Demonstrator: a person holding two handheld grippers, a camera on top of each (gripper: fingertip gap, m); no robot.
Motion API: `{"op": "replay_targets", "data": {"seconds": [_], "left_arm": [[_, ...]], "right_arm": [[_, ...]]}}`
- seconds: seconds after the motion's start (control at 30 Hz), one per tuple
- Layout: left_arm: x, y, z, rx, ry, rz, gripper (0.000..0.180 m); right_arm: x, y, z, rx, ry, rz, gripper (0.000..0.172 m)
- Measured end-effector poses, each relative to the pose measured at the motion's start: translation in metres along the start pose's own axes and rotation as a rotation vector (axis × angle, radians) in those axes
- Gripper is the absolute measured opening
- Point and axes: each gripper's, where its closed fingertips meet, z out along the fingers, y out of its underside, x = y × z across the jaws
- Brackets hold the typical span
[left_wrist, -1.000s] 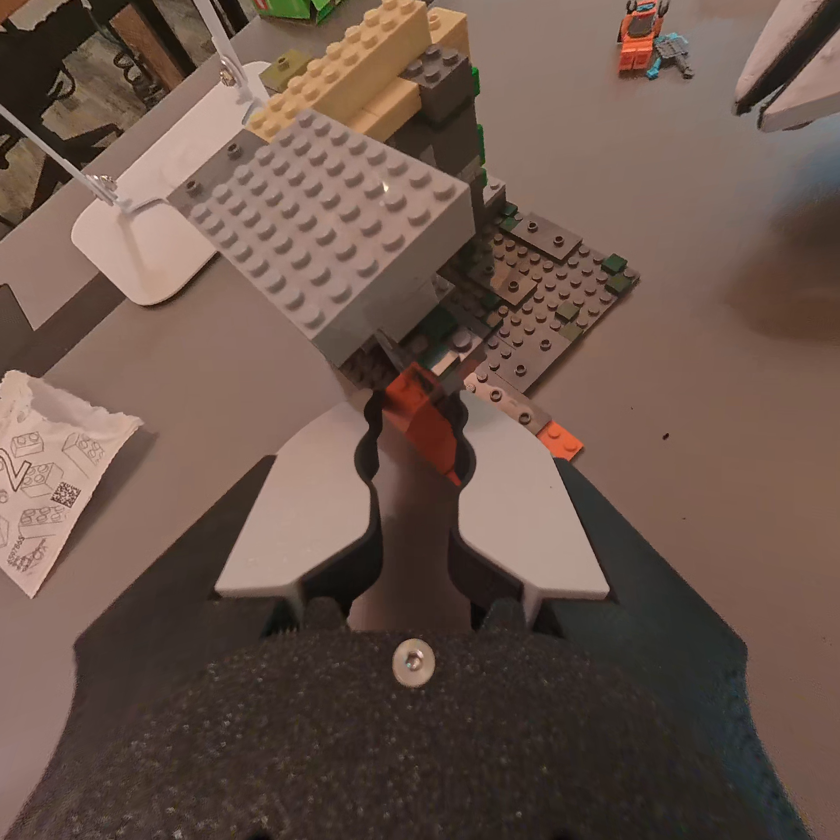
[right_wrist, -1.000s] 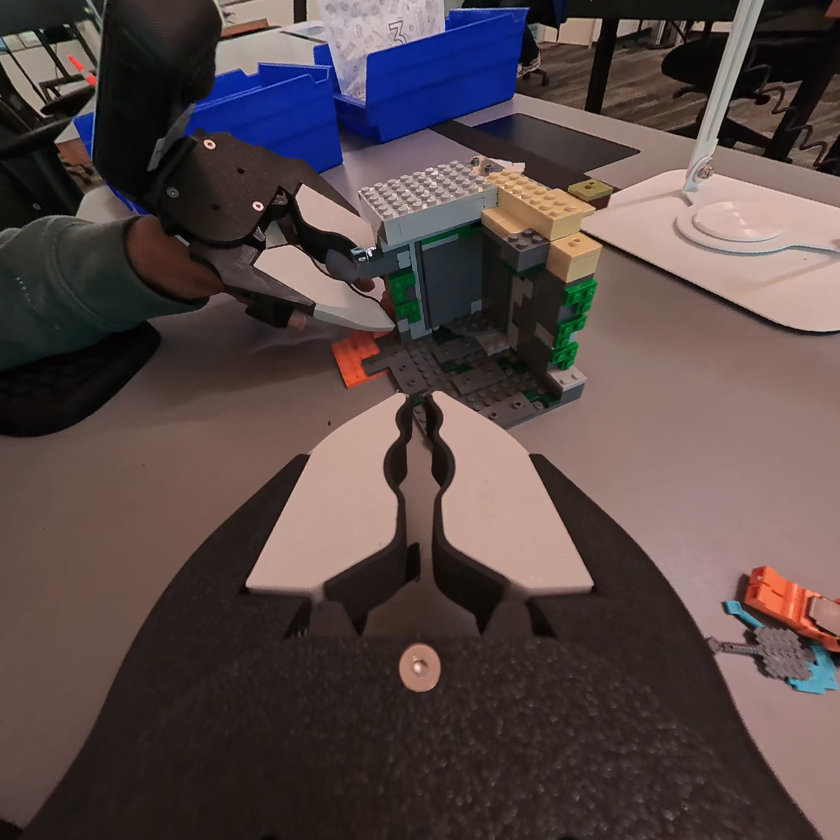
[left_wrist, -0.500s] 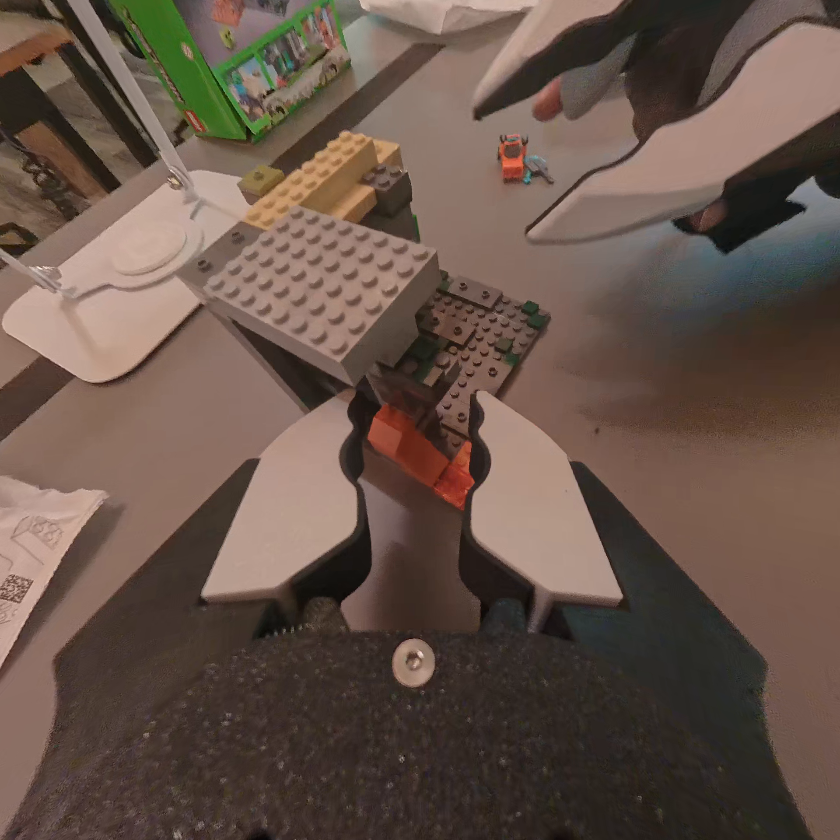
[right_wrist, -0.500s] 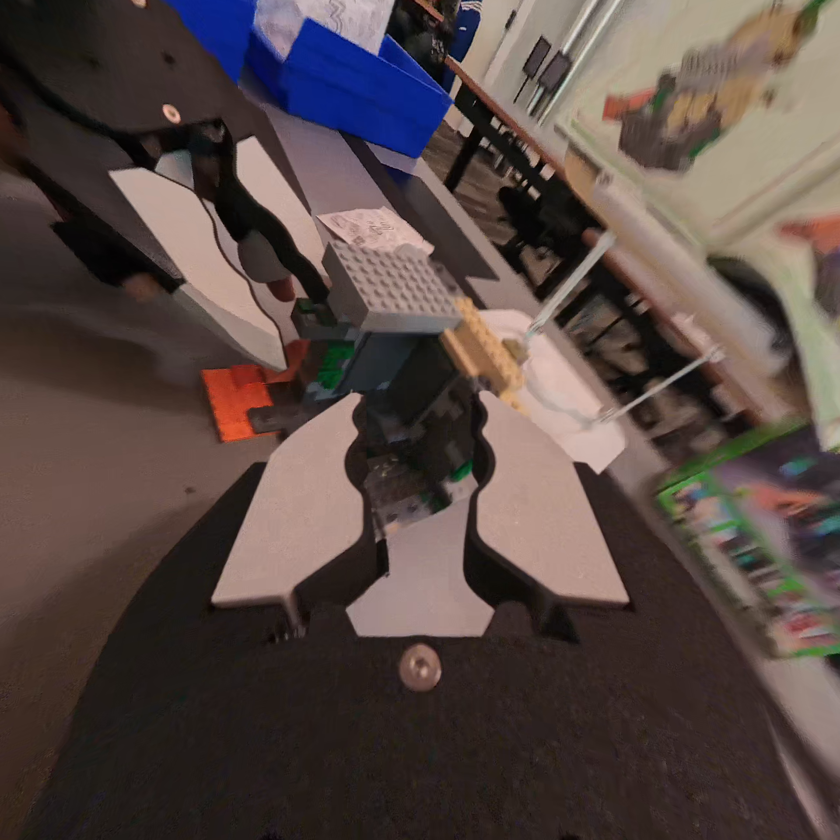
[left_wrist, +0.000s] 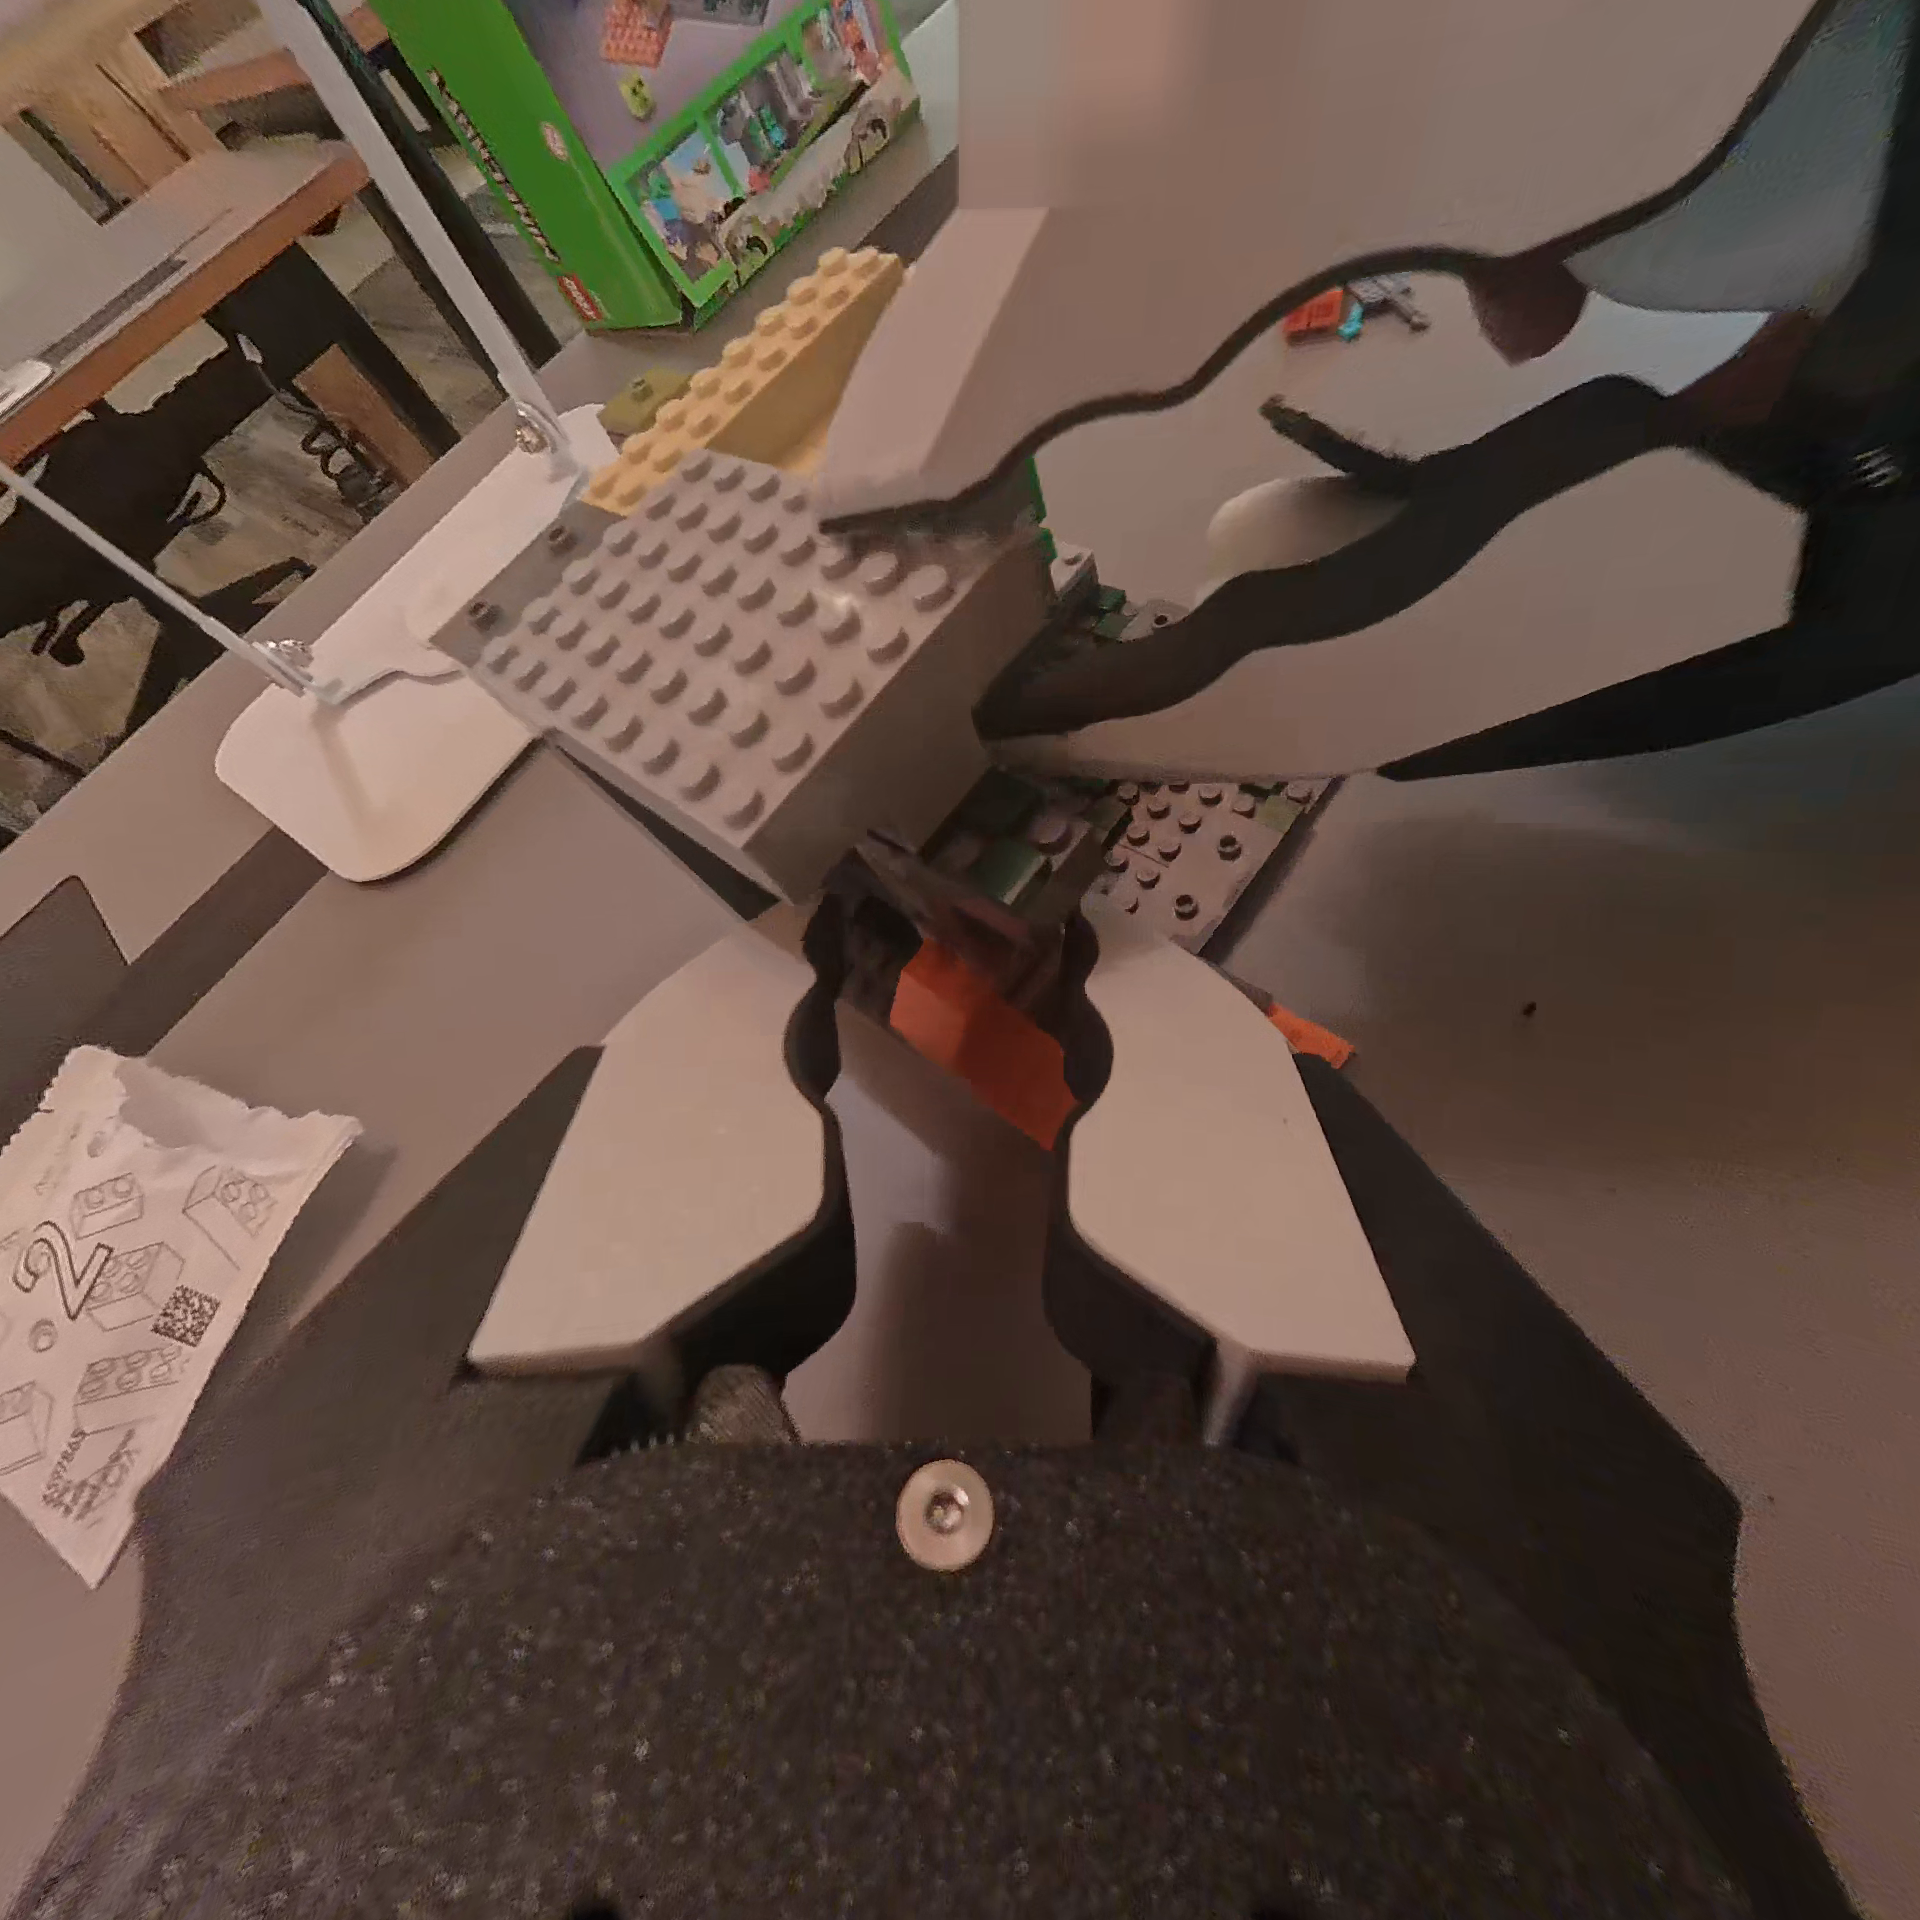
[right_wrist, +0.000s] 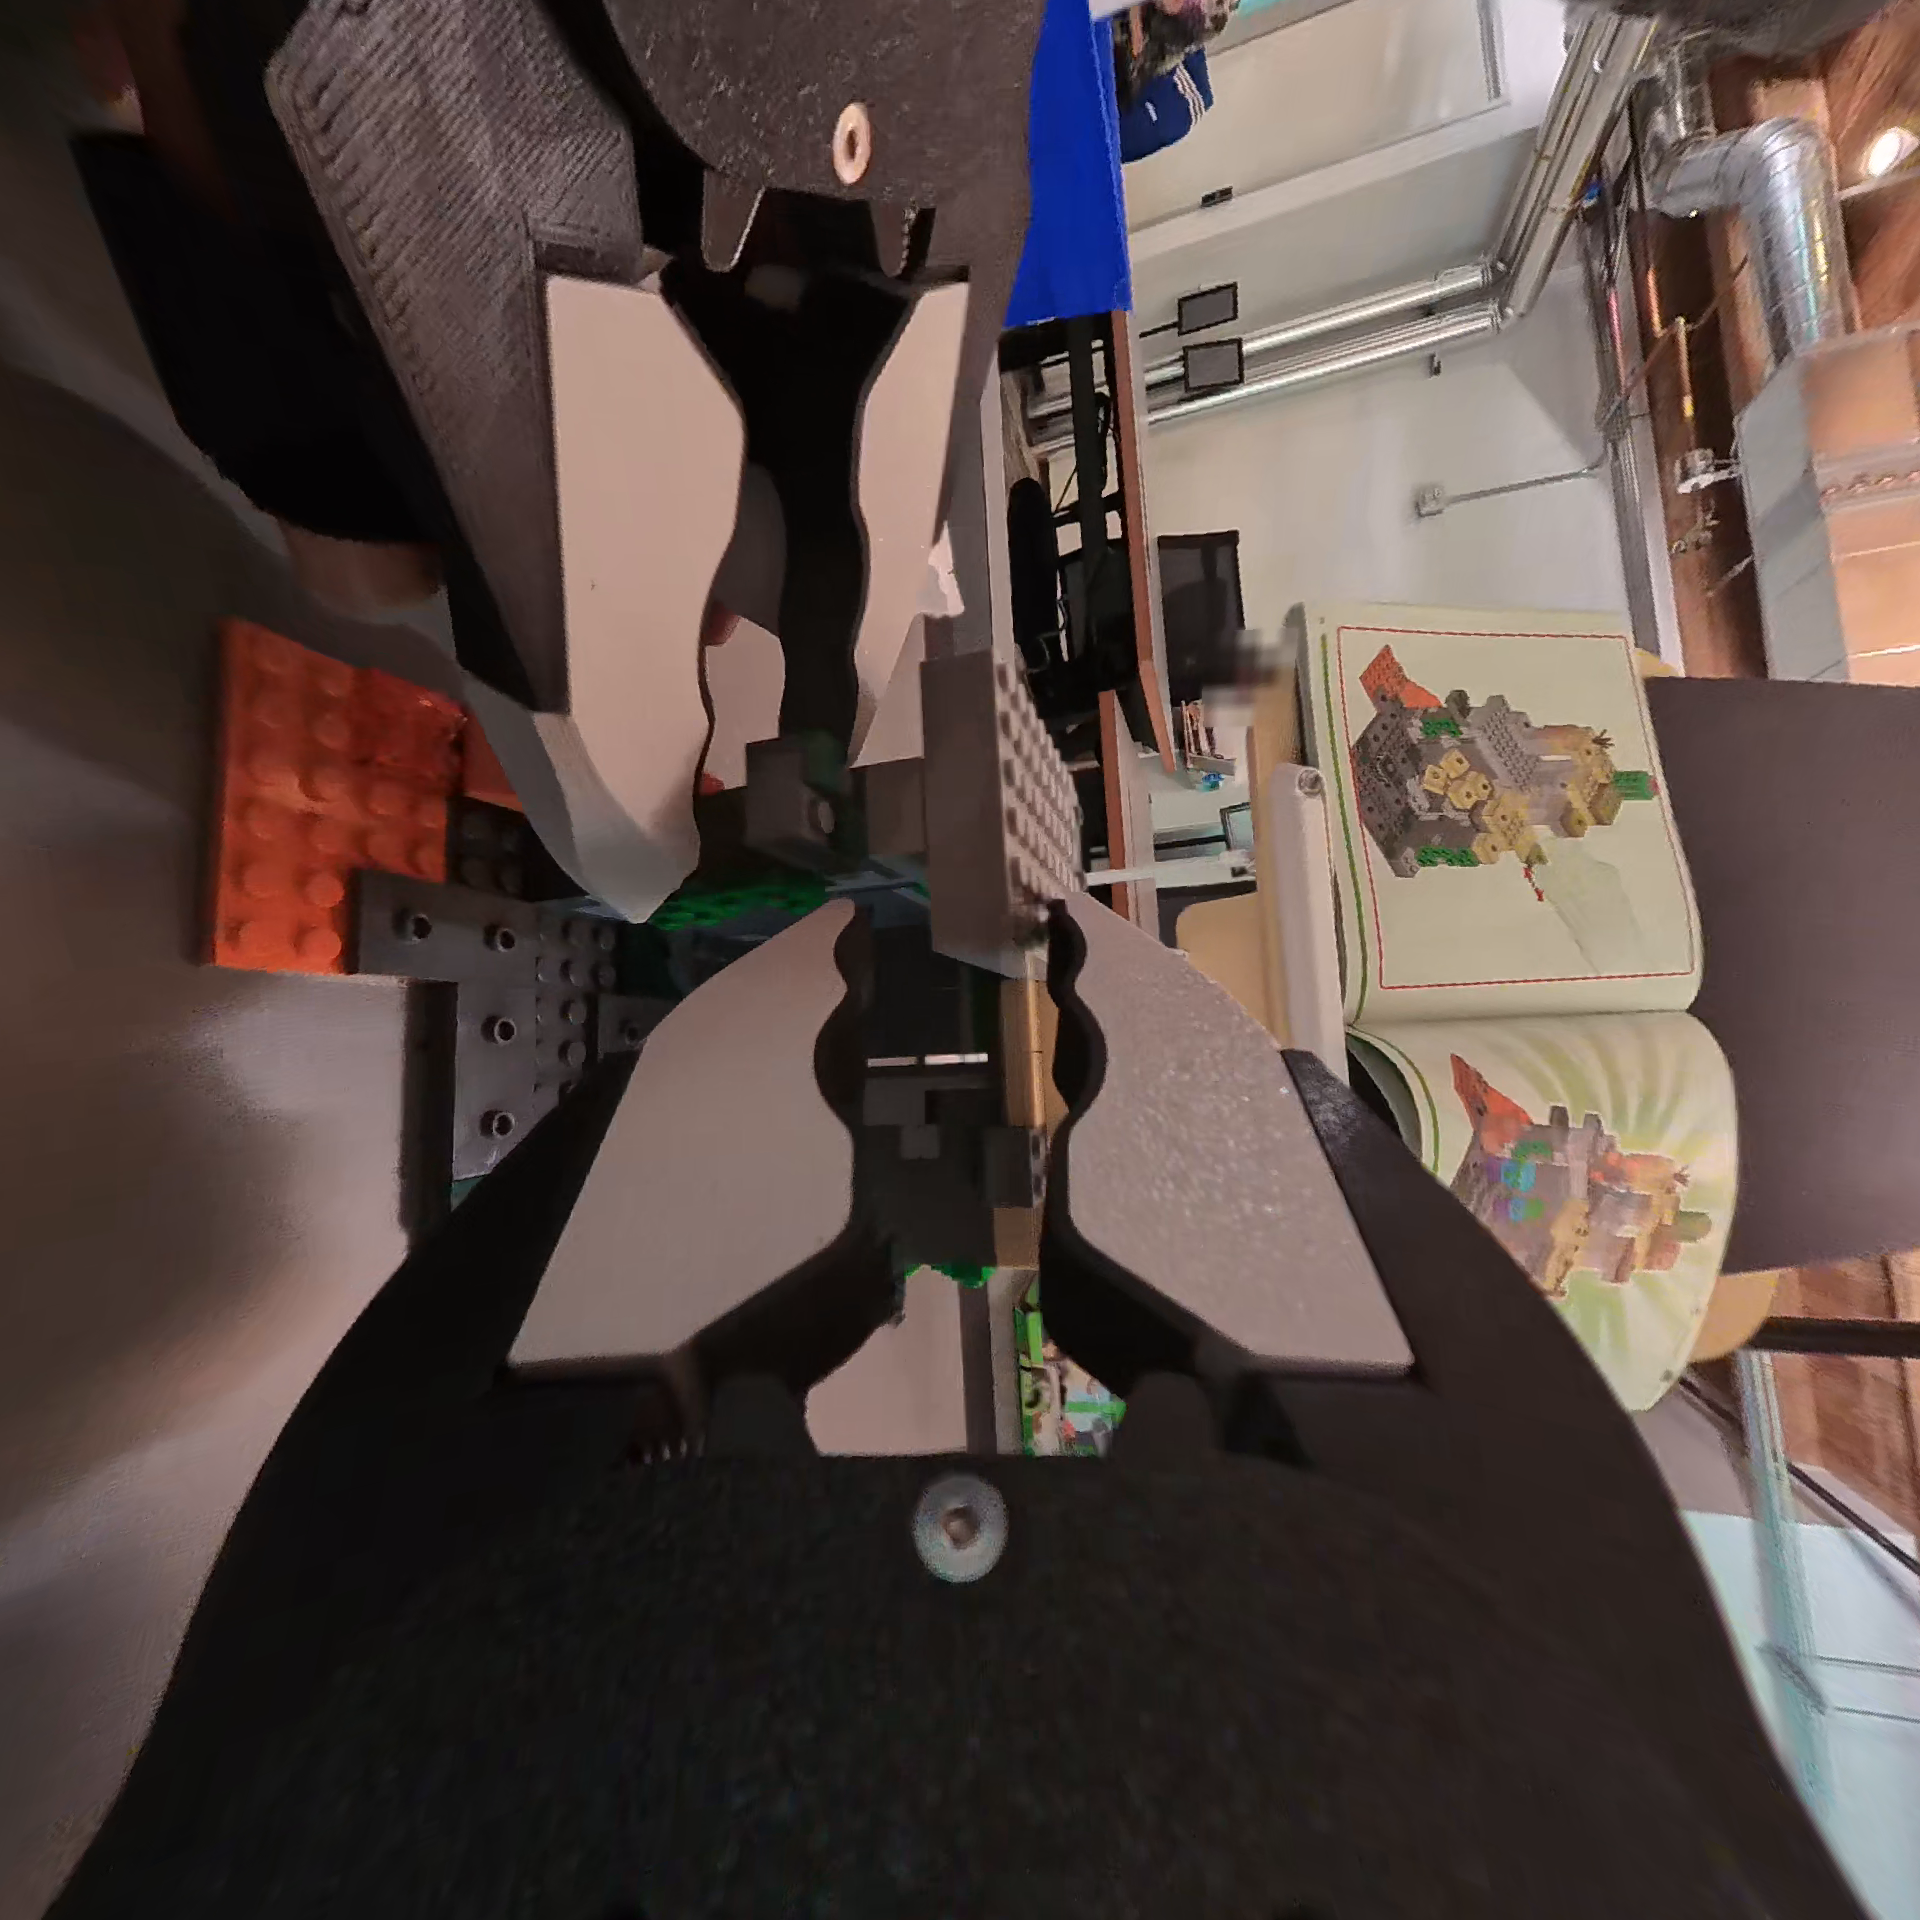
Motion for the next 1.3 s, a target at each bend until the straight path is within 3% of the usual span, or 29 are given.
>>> {"op": "replay_targets", "data": {"seconds": [0.1, 0.33, 0.6, 0.8, 0.87, 1.0, 1.1, 1.17, 1.3], "left_arm": [[0.002, 0.000, 0.000, 0.000, -0.004, 0.046, 0.031], [-0.002, 0.002, 0.000, -0.002, -0.015, 0.043, 0.031], [-0.003, 0.002, 0.000, -0.002, -0.015, 0.026, 0.031], [-0.006, 0.003, 0.001, -0.009, -0.035, 0.026, 0.032], [-0.007, 0.004, 0.001, -0.013, -0.040, 0.025, 0.031], [-0.008, 0.006, 0.001, -0.024, -0.041, 0.021, 0.030], [-0.008, 0.007, 0.003, -0.034, -0.040, 0.026, 0.030], [-0.007, 0.008, 0.003, -0.042, -0.042, 0.034, 0.029], [-0.008, 0.008, 0.004, -0.044, -0.042, 0.038, 0.029]], "right_arm": [[0.001, 0.001, 0.003, -0.010, 0.015, -0.018, 0.031], [0.007, 0.001, 0.006, -0.029, 0.039, 0.095, 0.024], [0.004, 0.002, 0.011, -0.033, 0.074, 0.048, 0.030], [0.011, 0.009, 0.006, -0.051, 0.080, 0.033, 0.025], [0.019, 0.030, -0.006, -0.092, 0.011, 0.148, 0.023], [0.016, 0.118, -0.040, -0.327, -0.269, 0.577, 0.031], [-0.018, 0.179, -0.079, -0.556, -0.518, 0.937, 0.062], [-0.035, 0.200, -0.096, -0.603, -0.582, 1.036, 0.062], [-0.053, 0.219, -0.094, -0.629, -0.583, 1.170, 0.062]]}}
